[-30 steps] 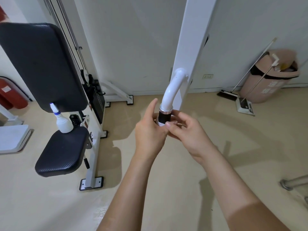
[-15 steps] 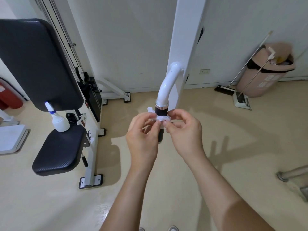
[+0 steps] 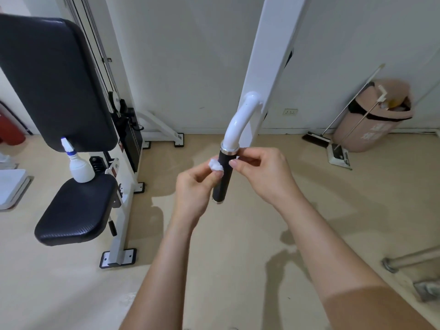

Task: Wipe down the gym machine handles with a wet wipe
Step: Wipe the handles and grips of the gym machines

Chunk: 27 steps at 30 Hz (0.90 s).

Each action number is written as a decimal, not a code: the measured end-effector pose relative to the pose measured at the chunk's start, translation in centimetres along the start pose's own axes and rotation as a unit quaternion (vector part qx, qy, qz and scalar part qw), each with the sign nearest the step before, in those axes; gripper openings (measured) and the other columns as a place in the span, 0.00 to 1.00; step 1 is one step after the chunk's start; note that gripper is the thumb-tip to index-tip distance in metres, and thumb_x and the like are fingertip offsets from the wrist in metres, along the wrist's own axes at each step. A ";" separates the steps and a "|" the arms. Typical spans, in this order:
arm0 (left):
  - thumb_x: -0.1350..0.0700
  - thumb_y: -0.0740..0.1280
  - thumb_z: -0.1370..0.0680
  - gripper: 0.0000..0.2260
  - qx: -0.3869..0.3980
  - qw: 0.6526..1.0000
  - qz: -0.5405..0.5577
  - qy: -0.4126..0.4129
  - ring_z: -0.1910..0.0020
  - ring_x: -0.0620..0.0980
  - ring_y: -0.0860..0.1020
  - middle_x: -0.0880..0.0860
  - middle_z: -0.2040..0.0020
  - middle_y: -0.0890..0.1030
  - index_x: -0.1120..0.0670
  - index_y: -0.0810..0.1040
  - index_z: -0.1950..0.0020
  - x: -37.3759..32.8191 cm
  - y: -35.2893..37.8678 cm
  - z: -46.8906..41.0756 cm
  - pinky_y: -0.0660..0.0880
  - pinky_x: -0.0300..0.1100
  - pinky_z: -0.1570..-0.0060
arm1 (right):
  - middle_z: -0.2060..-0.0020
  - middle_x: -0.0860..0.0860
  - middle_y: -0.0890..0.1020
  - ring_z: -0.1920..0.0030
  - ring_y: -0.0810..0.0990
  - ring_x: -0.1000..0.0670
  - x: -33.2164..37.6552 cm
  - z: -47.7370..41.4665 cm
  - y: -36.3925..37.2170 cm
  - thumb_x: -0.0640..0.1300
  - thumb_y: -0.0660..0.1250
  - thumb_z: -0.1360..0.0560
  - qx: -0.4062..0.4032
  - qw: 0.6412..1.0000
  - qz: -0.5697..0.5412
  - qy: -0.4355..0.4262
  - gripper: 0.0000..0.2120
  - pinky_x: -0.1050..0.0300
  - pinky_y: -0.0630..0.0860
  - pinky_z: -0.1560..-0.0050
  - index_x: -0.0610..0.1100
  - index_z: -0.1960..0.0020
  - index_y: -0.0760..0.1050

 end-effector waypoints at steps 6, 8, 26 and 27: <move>0.58 0.64 0.20 0.15 -0.088 0.971 -0.192 0.116 0.66 0.44 0.74 0.48 0.63 0.82 0.47 0.77 0.35 -1.3 -0.3 1.1 0.71 0.33 0.62 | 0.61 0.56 0.85 0.56 0.83 0.56 0.2 -0.4 0.2 0.43 0.71 0.28 -0.007 1.000 -0.007 0.002 0.06 0.56 0.79 0.50 0.52 0.53 0.84; 0.58 0.58 0.19 0.19 -0.132 0.950 -0.248 0.139 0.60 0.51 0.77 0.54 0.52 0.83 0.50 0.68 0.27 -0.9 1.4 2.7 0.67 0.35 0.64 | 0.61 0.57 0.86 0.57 0.83 0.58 0.1 -0.5 0.3 0.42 0.72 0.29 -0.011 1.000 -0.015 0.000 0.06 0.57 0.79 0.50 0.51 0.53 0.84; 0.58 0.72 0.27 0.15 -0.085 0.993 -0.074 0.024 0.67 0.41 0.73 0.49 0.63 0.80 0.39 0.80 0.46 0.0 -0.1 1.0 0.72 0.30 0.63 | 0.67 0.57 0.83 0.68 0.80 0.62 -0.5 -0.7 0.7 0.38 0.69 0.26 0.028 0.997 -0.070 -0.008 0.09 0.61 0.79 0.55 0.48 0.50 0.84; 0.56 0.73 0.27 0.13 -0.090 0.992 -0.088 0.021 0.66 0.42 0.75 0.49 0.63 0.82 0.38 0.81 0.49 -0.1 -0.5 0.9 0.73 0.33 0.61 | 0.67 0.56 0.83 0.67 0.81 0.61 -0.6 -0.7 0.8 0.38 0.69 0.26 0.027 0.997 -0.075 -0.007 0.09 0.59 0.80 0.54 0.48 0.49 0.83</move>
Point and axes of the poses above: each hand's wrist, its own z-axis away from the middle knuckle, its own y-axis out of the palm, x = y × z, the point moved 7 cm from there along -z, towards the middle knuckle
